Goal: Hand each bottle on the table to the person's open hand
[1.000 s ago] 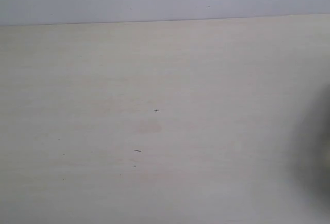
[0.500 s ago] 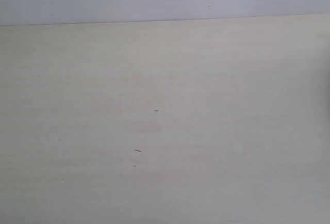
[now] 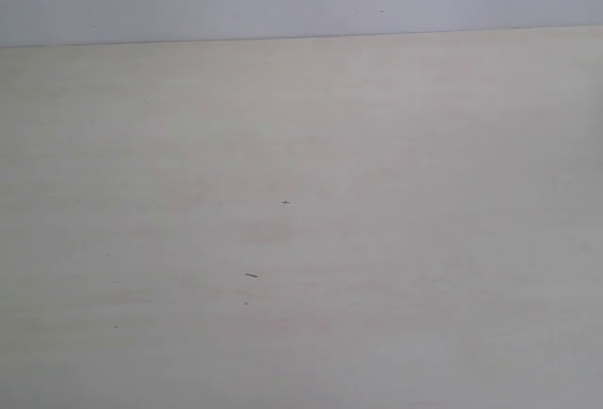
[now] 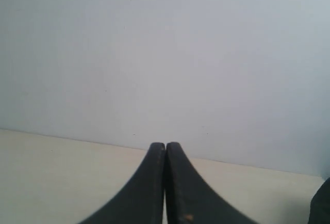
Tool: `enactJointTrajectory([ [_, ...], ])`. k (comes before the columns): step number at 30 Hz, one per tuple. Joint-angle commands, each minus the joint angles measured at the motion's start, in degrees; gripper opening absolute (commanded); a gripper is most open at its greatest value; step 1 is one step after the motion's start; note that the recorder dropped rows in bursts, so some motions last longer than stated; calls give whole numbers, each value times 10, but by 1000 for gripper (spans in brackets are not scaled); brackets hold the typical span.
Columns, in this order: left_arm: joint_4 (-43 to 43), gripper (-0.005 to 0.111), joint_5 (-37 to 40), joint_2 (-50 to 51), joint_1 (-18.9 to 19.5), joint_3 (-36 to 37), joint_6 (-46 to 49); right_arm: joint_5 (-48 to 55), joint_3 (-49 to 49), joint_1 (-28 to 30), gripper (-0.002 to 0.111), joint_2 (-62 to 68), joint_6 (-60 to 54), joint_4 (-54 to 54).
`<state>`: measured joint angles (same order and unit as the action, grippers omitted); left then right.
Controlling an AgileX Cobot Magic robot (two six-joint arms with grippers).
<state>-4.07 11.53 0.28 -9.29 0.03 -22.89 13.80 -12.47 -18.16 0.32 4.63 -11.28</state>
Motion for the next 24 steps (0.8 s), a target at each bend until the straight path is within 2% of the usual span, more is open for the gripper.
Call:
enactJointTrajectory([
  [1, -2, 0, -1, -3, -2, 0, 2, 3, 2, 4, 0, -3, -1, 2],
  [14, -2, 0, -1, -3, -2, 0, 2, -48, 123, 4, 0, -3, -1, -10],
  [24, -2, 0, -1, -3, -2, 0, 2, 1, 125, 4, 0, -3, 62, -10],
])
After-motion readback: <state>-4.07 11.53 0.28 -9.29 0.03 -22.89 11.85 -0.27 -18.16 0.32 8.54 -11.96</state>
